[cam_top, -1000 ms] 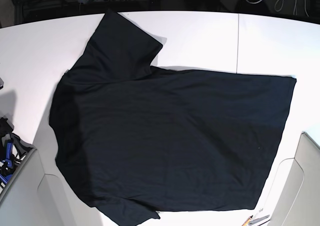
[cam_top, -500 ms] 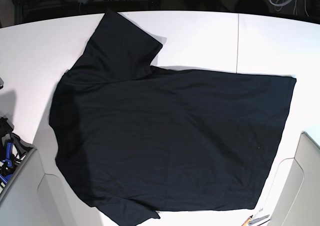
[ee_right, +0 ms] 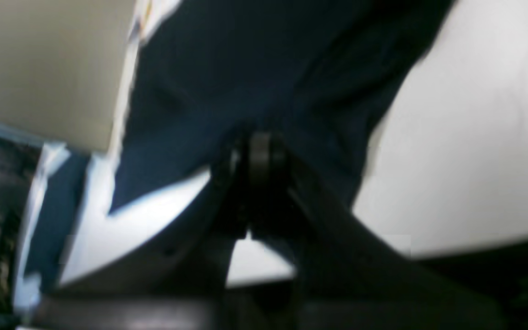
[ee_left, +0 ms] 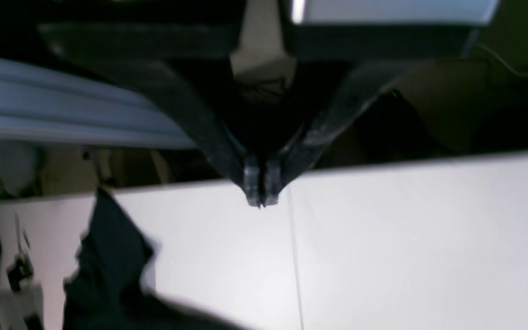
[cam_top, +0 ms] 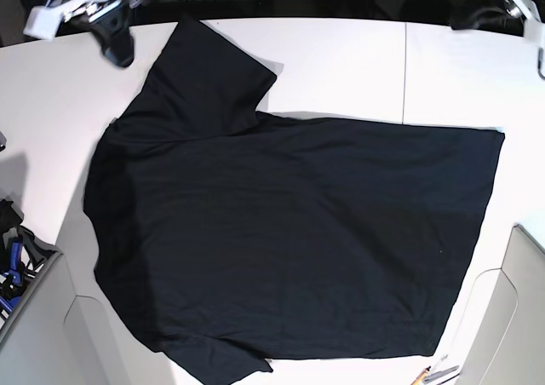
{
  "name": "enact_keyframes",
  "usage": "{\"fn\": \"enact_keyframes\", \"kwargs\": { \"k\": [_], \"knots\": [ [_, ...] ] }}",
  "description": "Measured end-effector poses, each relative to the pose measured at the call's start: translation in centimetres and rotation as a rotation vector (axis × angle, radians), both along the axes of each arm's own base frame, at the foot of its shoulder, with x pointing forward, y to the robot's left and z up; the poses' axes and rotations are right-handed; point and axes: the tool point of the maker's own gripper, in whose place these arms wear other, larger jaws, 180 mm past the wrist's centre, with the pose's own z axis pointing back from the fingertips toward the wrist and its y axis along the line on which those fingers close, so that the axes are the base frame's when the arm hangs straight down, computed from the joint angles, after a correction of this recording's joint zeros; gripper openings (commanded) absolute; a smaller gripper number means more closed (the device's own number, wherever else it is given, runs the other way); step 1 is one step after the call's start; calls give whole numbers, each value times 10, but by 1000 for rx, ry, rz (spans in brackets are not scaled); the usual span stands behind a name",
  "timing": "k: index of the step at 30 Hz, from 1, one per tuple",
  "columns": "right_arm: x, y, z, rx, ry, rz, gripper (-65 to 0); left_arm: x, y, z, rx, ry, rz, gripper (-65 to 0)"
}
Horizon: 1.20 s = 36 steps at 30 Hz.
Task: Fold the T-shirt properly
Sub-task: 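Lower the right gripper onto the shirt's shoulder corner and grasp it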
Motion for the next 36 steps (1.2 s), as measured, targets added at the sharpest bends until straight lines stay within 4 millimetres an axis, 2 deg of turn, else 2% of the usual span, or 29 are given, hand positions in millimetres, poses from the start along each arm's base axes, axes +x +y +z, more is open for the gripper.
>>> {"fn": "enact_keyframes", "kwargs": {
  "k": [3, 6, 13, 14, 17, 19, 24, 25, 27, 29, 33, 36],
  "knots": [
    [13, -17, 12, 23, -79, -82, -650, 13, 9, 8, 27, -44, 10, -650],
    [22, -26, 15, 35, -118, -136, -650, 20, 10, 10, 31, -62, 7, -650],
    [30, -24, 8, -52, -113, -123, -650, 40, 4, 20, -16, -116, -2, -650],
    [29, -24, 6, -73, -104, -117, -620, 42, 3, 21, -18, -121, -3, -650],
    [30, -23, 3, -98, -98, -116, -453, 47, 2, 22, -19, -131, -11, -650],
    [32, -22, 2, -121, -94, -112, -395, 49, 2, 23, -20, -137, -13, -650],
    [43, -22, 2, -181, -110, -92, -388, 49, 2, 23, -19, -136, -13, -650],
    [43, -22, 1, -180, -100, -92, -367, 49, 2, 23, -20, -137, -13, -650],
    [46, -32, -6, -196, -55, -147, -338, 49, 2, 23, -20, -136, -13, -650],
    [52, -39, -9, -256, -35, -159, -338, 49, 2, 23, -20, -136, -12, -650],
    [69, -45, -4, -291, -70, -161, -338, 49, 2, 23, -21, -137, -12, -650],
    [74, -58, -16, -285, -50, -193, -338, 48, 2, 22, -19, -131, -15, -650]
  ]
}}
